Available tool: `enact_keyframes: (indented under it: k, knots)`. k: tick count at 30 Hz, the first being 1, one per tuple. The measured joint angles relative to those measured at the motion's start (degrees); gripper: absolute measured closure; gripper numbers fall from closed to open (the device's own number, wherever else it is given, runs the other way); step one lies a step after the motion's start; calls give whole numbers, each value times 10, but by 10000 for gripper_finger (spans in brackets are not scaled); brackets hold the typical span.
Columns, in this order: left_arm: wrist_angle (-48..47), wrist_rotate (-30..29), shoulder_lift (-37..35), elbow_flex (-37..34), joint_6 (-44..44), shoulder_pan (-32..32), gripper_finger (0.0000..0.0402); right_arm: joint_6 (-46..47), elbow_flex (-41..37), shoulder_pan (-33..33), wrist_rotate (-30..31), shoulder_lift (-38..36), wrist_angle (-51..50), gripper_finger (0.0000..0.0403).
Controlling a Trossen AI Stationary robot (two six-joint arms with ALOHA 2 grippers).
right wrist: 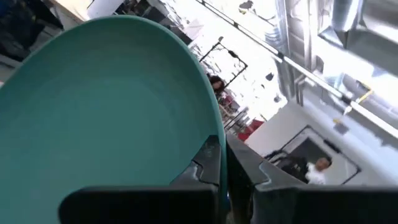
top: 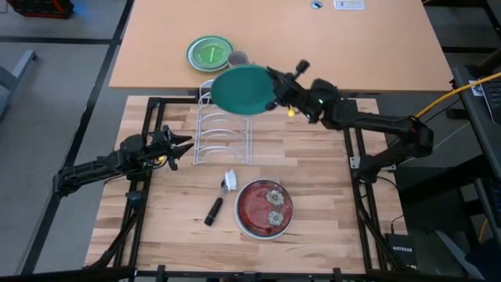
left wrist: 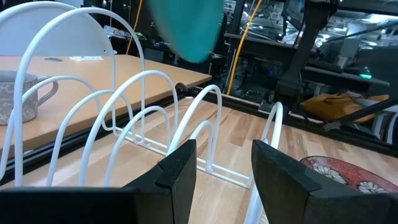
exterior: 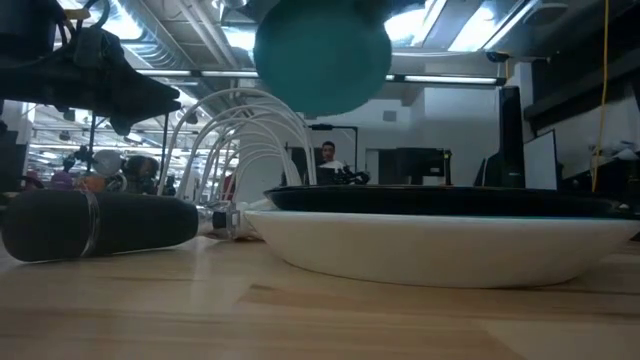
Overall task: Sort dishes
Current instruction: Put the green plate into the white dish rack
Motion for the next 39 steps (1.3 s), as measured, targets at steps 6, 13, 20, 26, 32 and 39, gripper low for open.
enact_keyframes:
  k: [6, 13, 20, 26, 32, 39]
  knots:
    - [0, 0, 0, 0, -13, 0, 258, -5, 99, -32, -67, 79, 2, 395]
    - [0, 0, 0, 0, -13, 0, 258, -76, 202, -32, -75, 162, -5, 395]
    - [0, 0, 0, 0, -13, 0, 258, -107, 278, -31, -77, 206, -16, 395]
    - [0, 0, 0, 0, -13, 0, 258, -121, 297, -36, -72, 208, -32, 395]
    - [0, 0, 0, 0, -13, 0, 258, -122, 296, -44, -73, 229, -64, 395]
    - [0, 0, 0, 0, -13, 0, 258, -122, 296, -50, -75, 284, -80, 395]
